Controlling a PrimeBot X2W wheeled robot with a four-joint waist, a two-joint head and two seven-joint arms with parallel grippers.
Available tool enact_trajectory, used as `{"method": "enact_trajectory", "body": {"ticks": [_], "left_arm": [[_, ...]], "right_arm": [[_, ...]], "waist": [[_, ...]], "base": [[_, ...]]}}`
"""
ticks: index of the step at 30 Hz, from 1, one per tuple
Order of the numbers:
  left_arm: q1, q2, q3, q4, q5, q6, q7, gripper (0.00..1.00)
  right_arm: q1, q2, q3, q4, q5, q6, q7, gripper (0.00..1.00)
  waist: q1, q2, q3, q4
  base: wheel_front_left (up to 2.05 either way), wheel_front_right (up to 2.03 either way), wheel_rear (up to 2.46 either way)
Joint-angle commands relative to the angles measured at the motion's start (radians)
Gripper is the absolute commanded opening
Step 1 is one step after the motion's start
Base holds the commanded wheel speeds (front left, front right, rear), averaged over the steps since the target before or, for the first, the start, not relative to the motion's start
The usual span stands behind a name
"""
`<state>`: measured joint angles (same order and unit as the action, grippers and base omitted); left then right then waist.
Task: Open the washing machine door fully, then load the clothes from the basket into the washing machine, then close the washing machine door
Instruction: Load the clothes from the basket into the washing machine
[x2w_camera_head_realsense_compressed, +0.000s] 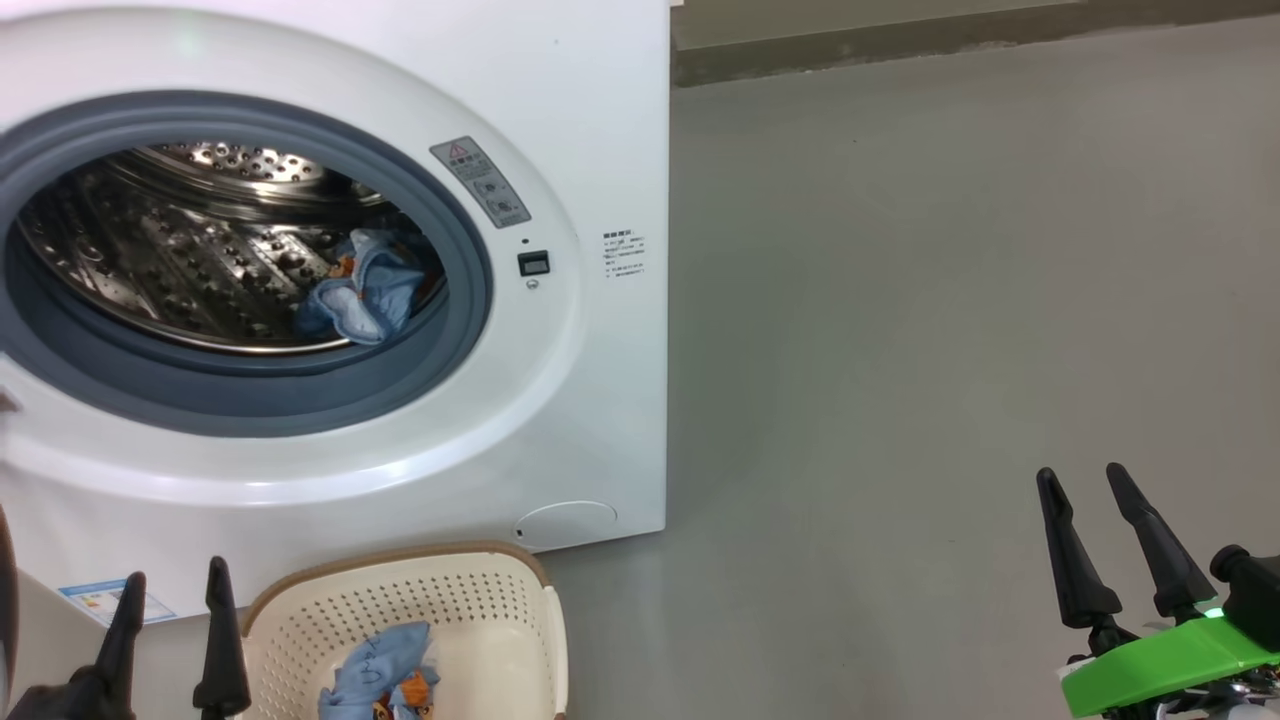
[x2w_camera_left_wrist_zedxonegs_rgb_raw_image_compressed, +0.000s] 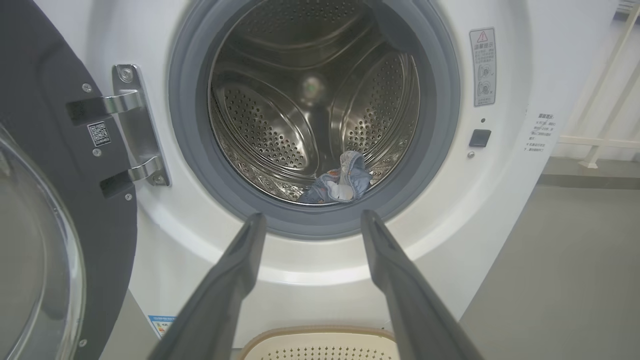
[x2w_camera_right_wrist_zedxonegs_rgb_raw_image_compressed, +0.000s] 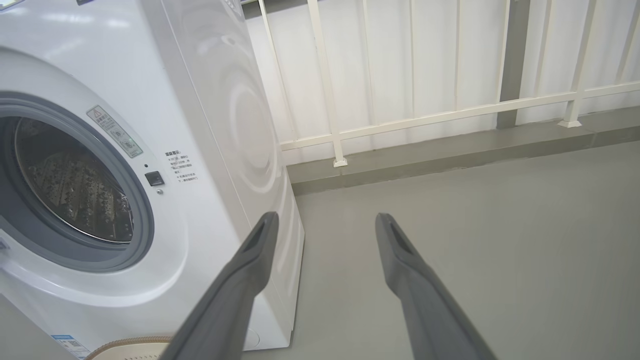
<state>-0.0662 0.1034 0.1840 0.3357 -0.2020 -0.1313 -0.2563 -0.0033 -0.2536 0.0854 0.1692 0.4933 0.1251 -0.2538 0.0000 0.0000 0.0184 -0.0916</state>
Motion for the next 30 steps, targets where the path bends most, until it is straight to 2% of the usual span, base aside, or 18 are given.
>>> {"method": "enact_trajectory", "body": {"ticks": [1, 22, 30], "left_arm": [[-0.001, 0.008, 0.036, -0.044, -0.02, 0.001, -0.005, 1.0], [0.021, -0.001, 0.039, -0.058, -0.035, 0.001, -0.005, 1.0], [-0.006, -0.011, 0.023, 0.068, 0.0, 0.001, -0.005, 1.0]], "right_arm": [[-0.002, -0.021, 0.004, -0.029, 0.007, 0.006, -0.008, 1.0], [-0.002, -0.012, -0.005, -0.036, 0.0, 0.006, -0.008, 1.0], [-0.024, -0.004, -0.001, -0.042, 0.001, 0.006, -0.008, 1.0]], "waist": [[0.0, 0.0, -0.003, 0.005], [0.0, 0.0, 0.006, 0.004], [0.0, 0.0, 0.052, 0.002]], "base": [[0.0, 0.0, 0.0], [0.0, 0.0, 0.0], [0.0, 0.0, 0.0]]}}
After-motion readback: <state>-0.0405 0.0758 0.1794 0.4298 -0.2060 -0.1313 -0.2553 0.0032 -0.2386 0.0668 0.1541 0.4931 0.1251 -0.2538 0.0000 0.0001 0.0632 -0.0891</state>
